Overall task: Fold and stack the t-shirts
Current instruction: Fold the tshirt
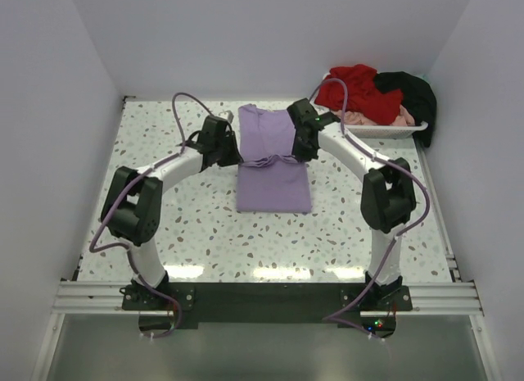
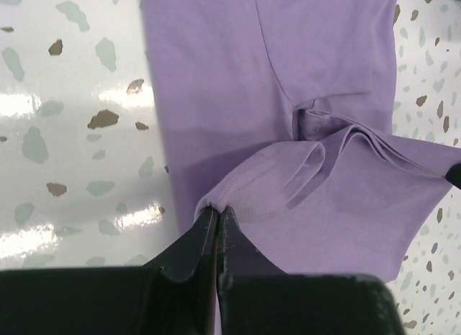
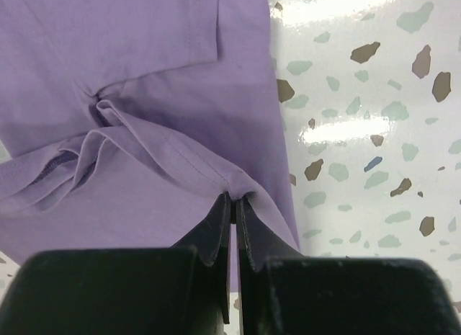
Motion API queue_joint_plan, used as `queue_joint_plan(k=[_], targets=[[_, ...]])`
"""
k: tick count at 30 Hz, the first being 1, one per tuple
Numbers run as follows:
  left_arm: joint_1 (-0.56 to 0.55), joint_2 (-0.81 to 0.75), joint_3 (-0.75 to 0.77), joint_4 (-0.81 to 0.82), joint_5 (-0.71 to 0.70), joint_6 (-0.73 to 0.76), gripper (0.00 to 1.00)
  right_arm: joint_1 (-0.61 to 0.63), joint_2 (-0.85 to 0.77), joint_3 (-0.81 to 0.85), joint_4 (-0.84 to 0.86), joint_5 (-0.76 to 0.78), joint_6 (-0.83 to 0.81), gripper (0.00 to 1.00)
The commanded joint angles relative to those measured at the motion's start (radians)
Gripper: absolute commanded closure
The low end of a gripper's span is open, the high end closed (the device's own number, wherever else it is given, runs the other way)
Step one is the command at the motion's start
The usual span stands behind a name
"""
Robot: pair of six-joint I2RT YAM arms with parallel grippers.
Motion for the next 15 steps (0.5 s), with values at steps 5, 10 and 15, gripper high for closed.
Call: queue_joint_plan(k=[5, 10, 15], targets=[[0.058, 0.101, 0.093, 0.081, 0.112, 0.044, 1.0, -0.034, 0.053, 0.089, -0.021, -0.012, -0.027, 1.0], [0.081, 0.135, 0.109, 0.075, 0.117, 0.05, 0.88, -0.038, 0.102, 0.126, -0.036, -0.023, -0.031, 1.0], [0.098, 0.098, 0.102, 0.064, 0.086, 0.054, 0.28, -0.039, 0.111, 0.173, -0.044, -0.043, -0.044, 0.39]])
